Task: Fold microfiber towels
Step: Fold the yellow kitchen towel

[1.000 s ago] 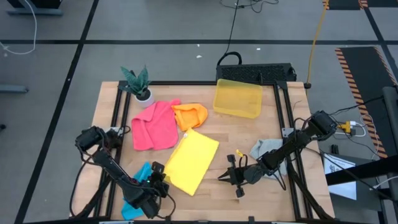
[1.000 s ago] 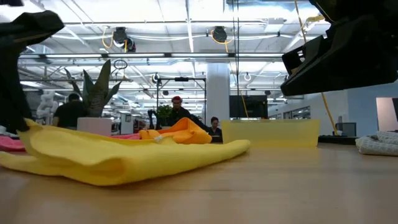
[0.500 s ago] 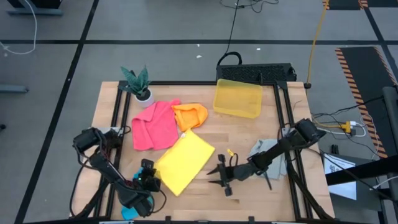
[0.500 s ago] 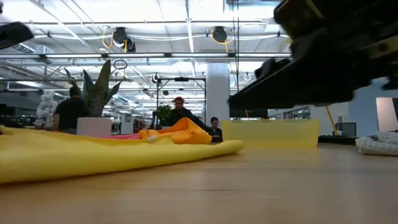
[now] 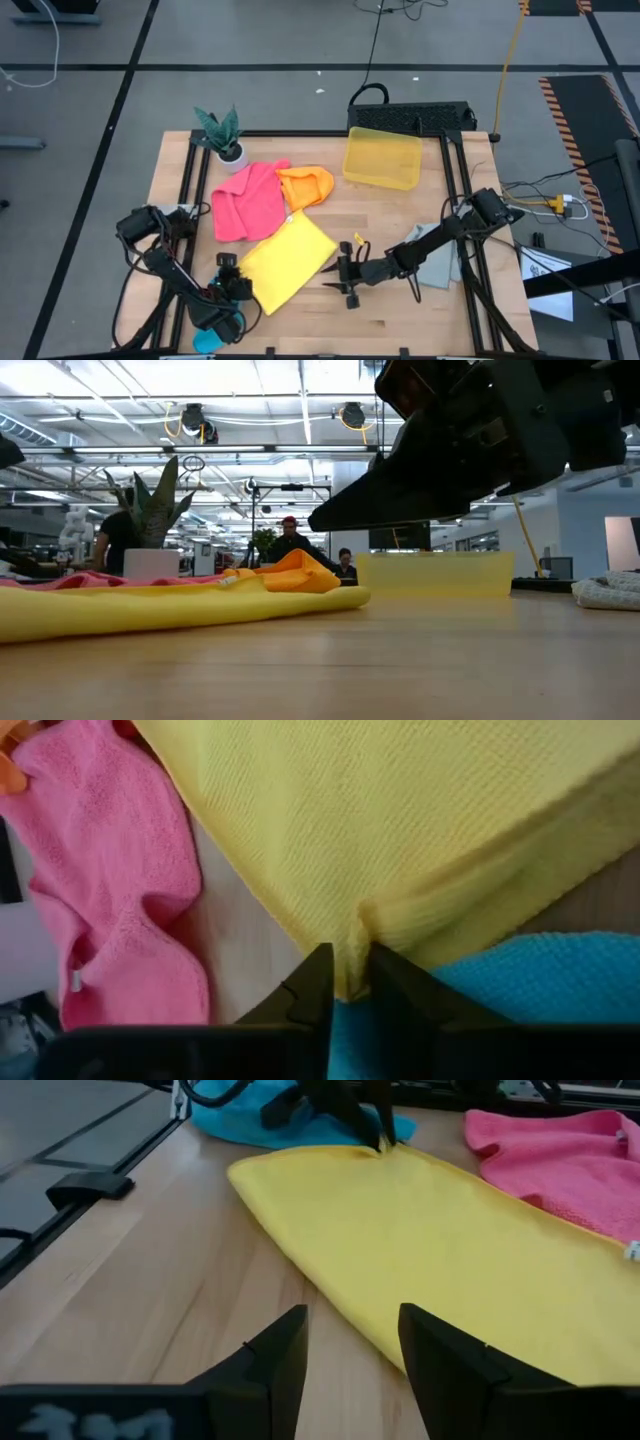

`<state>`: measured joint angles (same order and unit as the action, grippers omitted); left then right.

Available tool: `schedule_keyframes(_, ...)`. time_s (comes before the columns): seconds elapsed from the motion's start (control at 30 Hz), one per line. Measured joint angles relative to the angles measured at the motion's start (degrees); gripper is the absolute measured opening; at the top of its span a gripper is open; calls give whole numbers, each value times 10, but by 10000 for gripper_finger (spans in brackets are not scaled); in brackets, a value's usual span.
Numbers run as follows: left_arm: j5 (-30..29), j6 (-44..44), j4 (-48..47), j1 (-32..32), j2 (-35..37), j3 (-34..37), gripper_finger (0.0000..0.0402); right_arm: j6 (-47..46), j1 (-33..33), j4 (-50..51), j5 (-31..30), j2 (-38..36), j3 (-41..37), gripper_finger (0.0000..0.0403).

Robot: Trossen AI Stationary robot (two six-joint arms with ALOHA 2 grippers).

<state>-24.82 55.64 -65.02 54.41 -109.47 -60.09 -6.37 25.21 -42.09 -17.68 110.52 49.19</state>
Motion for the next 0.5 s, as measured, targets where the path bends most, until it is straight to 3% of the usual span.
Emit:
schedule_keyframes(0.23,22,24,-95,0,60,-19,101,-35,-22,1,18,8,25,148)
schedule_keyframes(0.5,50,152,-140,14,146,-19,103,-41,-48,5,27,81,96,147)
